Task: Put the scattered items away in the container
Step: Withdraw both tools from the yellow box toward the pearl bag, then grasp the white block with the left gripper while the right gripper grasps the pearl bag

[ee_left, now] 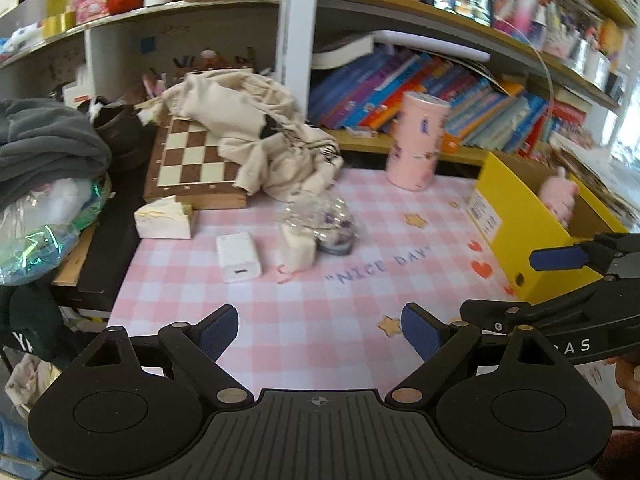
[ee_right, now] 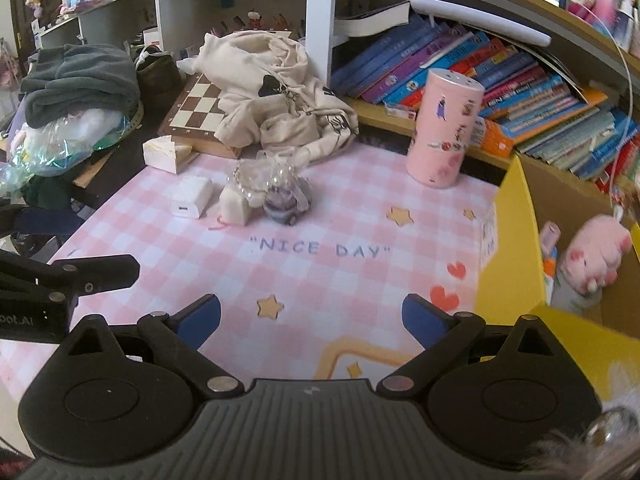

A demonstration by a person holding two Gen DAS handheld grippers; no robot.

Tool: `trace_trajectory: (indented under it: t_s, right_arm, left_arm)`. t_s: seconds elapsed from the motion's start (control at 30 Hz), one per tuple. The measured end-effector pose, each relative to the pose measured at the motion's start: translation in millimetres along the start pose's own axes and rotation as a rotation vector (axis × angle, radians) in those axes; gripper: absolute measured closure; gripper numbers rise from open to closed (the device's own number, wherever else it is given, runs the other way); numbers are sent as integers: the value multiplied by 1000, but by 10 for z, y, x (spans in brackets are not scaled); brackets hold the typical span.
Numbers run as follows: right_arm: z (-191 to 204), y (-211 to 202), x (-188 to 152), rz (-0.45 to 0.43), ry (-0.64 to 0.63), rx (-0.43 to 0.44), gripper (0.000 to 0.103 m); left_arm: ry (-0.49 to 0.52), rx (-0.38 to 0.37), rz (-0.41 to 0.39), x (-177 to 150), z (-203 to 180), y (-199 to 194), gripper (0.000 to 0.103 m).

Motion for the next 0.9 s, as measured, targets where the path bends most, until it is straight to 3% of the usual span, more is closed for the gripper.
trace_trajectory:
  t_s: [0.37, 0.7, 0.83, 0.9]
  right_arm:
    - [-123, 410, 338, -31, -5, 9, 10]
    - [-256, 951, 687, -8, 50, 75, 29]
    - [-287, 1189, 806, 18, 98, 114, 41]
    - [-300, 1294, 857, 24, 120, 118, 42]
  left_arm:
    - [27, -17, -14, 202, 101, 388, 16]
    - [68, 1, 34, 322, 143, 968, 34]
    - [84, 15, 53, 343, 141, 1218, 37]
    - [93, 18, 64, 349, 125, 1326, 39]
Point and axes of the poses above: each gripper's, at about its wrist camera, not at the fingertips, and y roughly the way its jaws point, z to its left, x to its top, the point moved 1 cm from there along y, roughly the way its jaws point, and after that the axes turned 7 degrees about -y, right-handed, at the moved point
